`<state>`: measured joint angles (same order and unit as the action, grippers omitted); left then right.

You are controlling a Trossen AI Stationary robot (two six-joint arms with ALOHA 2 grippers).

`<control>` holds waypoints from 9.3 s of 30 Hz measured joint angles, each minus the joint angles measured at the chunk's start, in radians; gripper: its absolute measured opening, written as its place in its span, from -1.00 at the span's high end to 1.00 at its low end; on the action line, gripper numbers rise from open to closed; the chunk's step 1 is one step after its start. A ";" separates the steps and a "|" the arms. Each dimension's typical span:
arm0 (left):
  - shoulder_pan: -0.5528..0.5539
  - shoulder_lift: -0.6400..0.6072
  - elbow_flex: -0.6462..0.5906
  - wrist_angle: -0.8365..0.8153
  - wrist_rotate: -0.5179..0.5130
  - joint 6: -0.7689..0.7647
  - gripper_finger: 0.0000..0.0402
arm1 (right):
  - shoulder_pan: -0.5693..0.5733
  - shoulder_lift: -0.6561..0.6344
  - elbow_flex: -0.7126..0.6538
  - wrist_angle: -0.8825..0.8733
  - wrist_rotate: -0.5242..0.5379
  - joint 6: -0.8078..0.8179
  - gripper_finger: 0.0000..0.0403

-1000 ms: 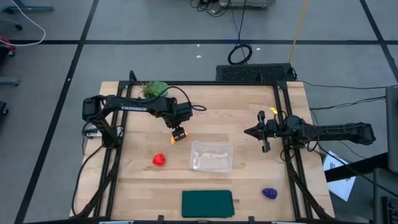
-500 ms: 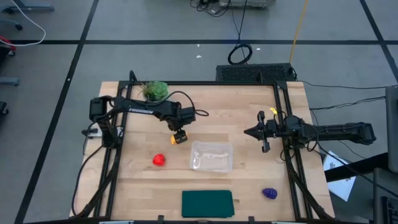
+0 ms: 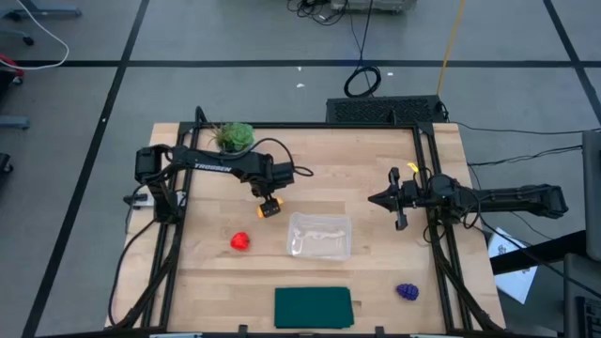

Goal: Pick and placing Produce into tupperware
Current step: Put the banana into the transparent bin

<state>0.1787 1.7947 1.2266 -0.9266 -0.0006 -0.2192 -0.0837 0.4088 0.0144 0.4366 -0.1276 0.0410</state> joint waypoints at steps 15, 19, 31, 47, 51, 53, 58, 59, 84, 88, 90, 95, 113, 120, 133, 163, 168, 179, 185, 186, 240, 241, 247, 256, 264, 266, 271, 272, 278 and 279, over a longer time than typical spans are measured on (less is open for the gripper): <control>-0.021 0.001 0.000 0.041 0.024 -0.001 -0.77 | 0.000 0.000 0.000 0.000 0.000 0.000 1.00; -0.025 0.001 -0.005 0.053 0.017 -0.003 -0.77 | 0.000 0.000 0.000 0.000 0.000 0.003 1.00; -0.021 0.002 -0.116 0.167 0.016 -0.030 -0.77 | 0.000 0.000 0.000 0.000 0.000 0.011 1.00; -0.003 0.005 -0.148 0.244 0.003 -0.001 -0.77 | 0.000 0.000 0.000 0.008 0.000 0.011 1.00; -0.003 0.043 -0.144 0.242 -0.002 0.005 -0.77 | 0.000 0.000 0.000 0.008 0.000 0.011 1.00; -0.002 0.065 -0.142 0.240 -0.001 0.012 -0.77 | 0.000 0.000 0.000 0.005 0.000 0.011 1.00; 0.001 0.087 -0.140 0.238 -0.001 0.018 -0.77 | 0.000 0.004 0.000 0.007 0.000 0.011 1.00; 0.002 0.086 -0.140 0.239 -0.001 0.019 -0.77 | 0.000 0.005 0.000 0.007 0.000 0.011 1.00; 0.004 0.068 -0.138 0.215 -0.003 0.048 -0.24 | 0.000 0.005 0.000 0.007 0.000 0.011 1.00; 0.003 0.050 -0.112 0.174 -0.016 0.059 -0.15 | 0.000 0.005 0.000 0.008 0.000 0.011 1.00; 0.003 0.041 -0.101 0.149 -0.030 0.061 -0.10 | 0.000 0.005 0.000 0.008 0.000 0.011 1.00; 0.005 0.028 -0.050 0.094 -0.057 0.068 0.01 | 0.000 0.005 0.000 0.008 0.000 0.011 1.00; 0.005 0.024 -0.026 0.049 -0.040 0.060 -0.22 | 0.000 0.005 0.000 0.008 0.000 0.011 1.00; 0.005 0.024 -0.026 0.046 0.000 0.033 -0.69 | 0.000 0.005 0.000 0.008 0.000 0.011 1.00; 0.005 0.023 -0.093 0.072 -0.001 -0.002 -0.87 | 0.000 0.005 0.000 0.008 0.000 0.012 1.00; 0.035 0.022 -0.146 0.169 0.002 0.024 -0.12 | 0.000 0.005 0.000 0.008 0.000 0.026 1.00; 0.035 0.022 -0.146 0.168 0.001 0.031 0.05 | 0.000 0.005 0.000 0.008 0.000 0.026 1.00; 0.035 0.021 -0.146 0.166 -0.003 0.033 0.32 | 0.000 0.005 0.000 0.008 0.000 0.026 1.00; 0.035 0.023 -0.131 0.131 -0.005 0.041 0.24 | 0.000 0.005 0.000 0.008 0.000 0.026 1.00; 0.035 0.024 -0.126 0.123 -0.005 0.042 0.23 | 0.000 0.005 0.000 0.008 0.000 0.026 1.00; 0.034 -0.239 -0.054 -0.024 -0.027 0.059 0.24 | 0.000 0.005 0.000 0.017 0.000 0.026 1.00; 0.034 -0.243 -0.054 -0.026 -0.027 0.058 0.24 | 0.000 0.005 0.000 0.017 0.000 0.026 1.00; 0.034 -0.240 -0.041 -0.085 -0.026 0.058 0.24 | 0.000 0.005 0.000 0.018 0.000 0.026 1.00; 0.032 -0.240 0.061 -0.133 -0.026 0.062 0.24 | 0.000 0.005 0.000 0.023 0.000 0.026 1.00; 0.003 -0.240 0.113 -0.134 -0.026 0.117 0.24 | 0.000 0.005 0.000 0.023 0.000 0.026 1.00; -0.004 -0.240 0.123 -0.148 -0.026 0.130 0.24 | 0.000 0.005 0.000 0.023 0.000 0.026 1.00; -0.017 -0.239 0.169 -0.209 -0.026 0.131 0.24 | 0.000 0.005 0.000 0.023 0.000 0.026 1.00; -0.019 -0.239 0.184 -0.225 -0.026 0.131 0.24 | 0.000 0.005 0.000 0.023 0.000 0.026 1.00; -0.037 -0.240 0.274 -0.275 -0.031 0.131 0.24 | 0.000 0.005 0.000 0.023 0.000 0.026 1.00; -0.039 -0.240 0.283 -0.278 -0.032 0.132 0.24 | 0.000 0.005 0.000 0.023 0.000 0.026 1.00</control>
<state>0.1395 1.5551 1.5092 -1.2049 -0.0326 -0.0875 -0.0836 0.4136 0.0147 0.4599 -0.1276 0.0673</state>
